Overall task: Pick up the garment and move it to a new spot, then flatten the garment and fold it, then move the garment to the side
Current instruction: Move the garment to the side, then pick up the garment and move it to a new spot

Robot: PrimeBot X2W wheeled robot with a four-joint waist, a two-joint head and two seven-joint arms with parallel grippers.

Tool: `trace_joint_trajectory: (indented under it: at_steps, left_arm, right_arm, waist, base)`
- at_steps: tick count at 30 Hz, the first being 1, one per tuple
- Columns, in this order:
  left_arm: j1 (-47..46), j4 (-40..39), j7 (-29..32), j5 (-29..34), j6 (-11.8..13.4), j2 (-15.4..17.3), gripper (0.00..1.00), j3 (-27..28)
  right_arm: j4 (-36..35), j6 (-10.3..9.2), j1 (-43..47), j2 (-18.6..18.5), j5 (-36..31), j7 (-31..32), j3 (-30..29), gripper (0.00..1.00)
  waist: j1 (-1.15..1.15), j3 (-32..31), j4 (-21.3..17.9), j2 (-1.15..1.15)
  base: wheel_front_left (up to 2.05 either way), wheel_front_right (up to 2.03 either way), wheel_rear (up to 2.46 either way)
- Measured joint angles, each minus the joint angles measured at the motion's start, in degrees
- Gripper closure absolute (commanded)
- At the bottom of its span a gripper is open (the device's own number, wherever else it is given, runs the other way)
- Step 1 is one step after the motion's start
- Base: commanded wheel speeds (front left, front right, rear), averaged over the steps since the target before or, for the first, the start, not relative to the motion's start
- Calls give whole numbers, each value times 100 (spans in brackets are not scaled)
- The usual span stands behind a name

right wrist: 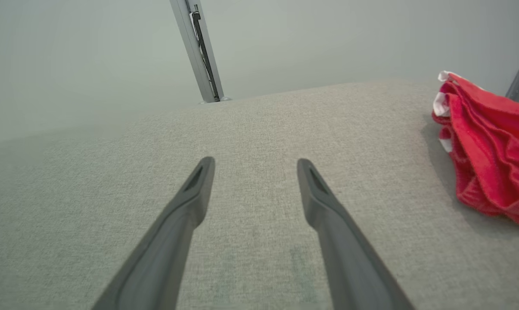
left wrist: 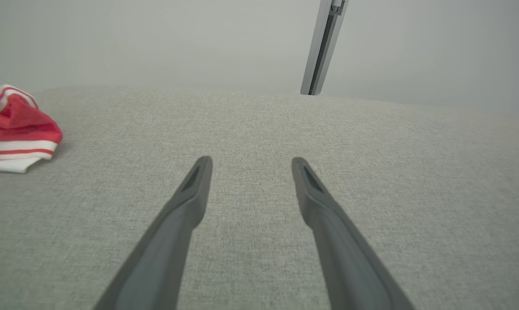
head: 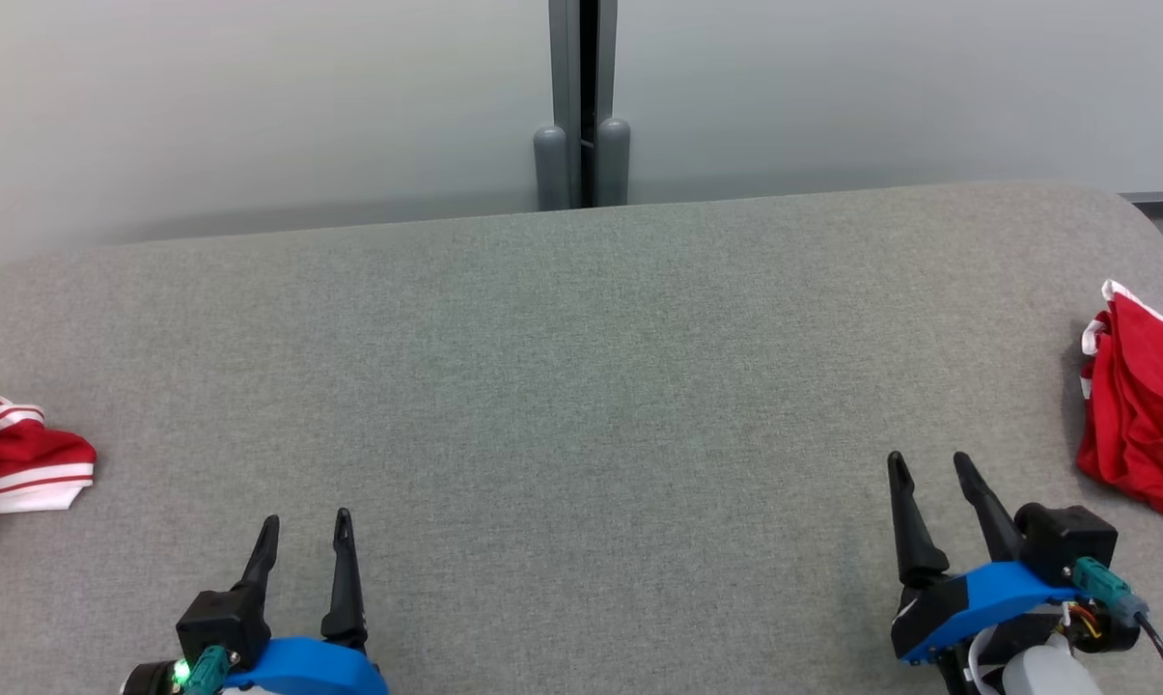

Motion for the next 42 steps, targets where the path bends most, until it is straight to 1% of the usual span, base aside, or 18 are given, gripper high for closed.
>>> trace_joint_trajectory:
  at_steps: [3,13,18,24,35,38,42]
  left_arm:
    - [50,23,0,-79,35,-1,0,-22]
    - [184,14,0,-205,119,-1,0,-174]
    - [140,9,0,-248,120,-3,0,-224]
    - [63,32,1,-257,130,-2,0,-235]
    - [136,92,1,-444,223,0,0,-26]
    - [175,144,0,-564,223,-1,0,21]
    - [234,138,0,-658,224,-1,0,172]
  right_arm:
    - [-111,1,122,1,-134,0,121,0]
    - [-207,0,360,2,11,0,94,0]
    - [-225,0,391,2,-3,0,55,0]
    - [-229,0,385,2,-21,0,56,0]
    - [-209,0,315,4,9,0,276,0]
    - [-180,0,280,4,10,0,334,0]
    - [-165,0,252,4,10,0,404,0]
  waist:
    - [0,-82,24,0]
    - [-1,-205,97,0]
    - [0,-150,272,0]
    - [1,-65,725,0]
    - [1,65,1871,0]
    - [1,130,2087,0]
    - [1,213,2227,0]
  base:
    - [0,0,0]
    - [0,0,0]
    - [0,0,0]
    - [0,0,0]
    - [0,0,0]
    - [0,0,0]
    - [0,0,0]
